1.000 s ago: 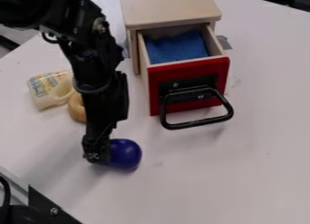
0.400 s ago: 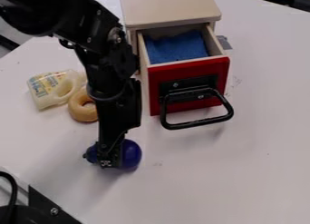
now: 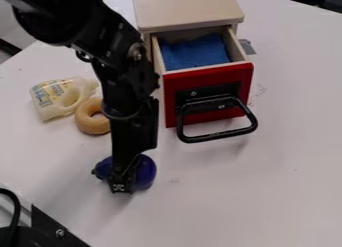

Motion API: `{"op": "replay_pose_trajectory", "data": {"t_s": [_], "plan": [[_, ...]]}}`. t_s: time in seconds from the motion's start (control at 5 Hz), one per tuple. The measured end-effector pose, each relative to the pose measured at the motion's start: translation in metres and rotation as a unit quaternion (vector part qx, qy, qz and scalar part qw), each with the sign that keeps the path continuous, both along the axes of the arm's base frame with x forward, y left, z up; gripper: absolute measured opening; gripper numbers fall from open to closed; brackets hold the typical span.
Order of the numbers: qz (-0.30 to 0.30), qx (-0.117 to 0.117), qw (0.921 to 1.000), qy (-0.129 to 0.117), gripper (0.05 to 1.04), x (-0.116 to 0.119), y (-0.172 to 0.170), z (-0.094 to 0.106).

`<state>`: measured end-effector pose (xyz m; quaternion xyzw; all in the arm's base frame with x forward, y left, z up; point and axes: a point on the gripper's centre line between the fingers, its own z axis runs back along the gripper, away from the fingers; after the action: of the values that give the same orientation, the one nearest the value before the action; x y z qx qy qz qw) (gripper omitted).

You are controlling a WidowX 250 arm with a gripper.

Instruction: Put the purple shape inside of the drawer

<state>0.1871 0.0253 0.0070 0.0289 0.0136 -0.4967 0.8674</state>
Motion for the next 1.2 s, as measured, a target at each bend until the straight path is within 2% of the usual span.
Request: {"op": "replay_pose_trajectory", "data": {"t_s": [0.2, 0.4, 0.6, 0.8, 1.2], "plan": [[0.006, -0.001, 1.0000, 0.002, 0.760, 0.003, 0.003, -0.005], [0.012, -0.004, 0.9999, 0.002, 0.760, 0.002, 0.004, -0.004], [0.009, -0.020, 0.9997, -0.008, 0.760, 0.001, 0.000, 0.016], [0.001, -0.043, 0.9985, -0.035, 0.760, 0.007, -0.007, 0.046], [0.009, -0.085, 0.9957, -0.036, 0.760, 0.024, -0.016, 0.087]]}}
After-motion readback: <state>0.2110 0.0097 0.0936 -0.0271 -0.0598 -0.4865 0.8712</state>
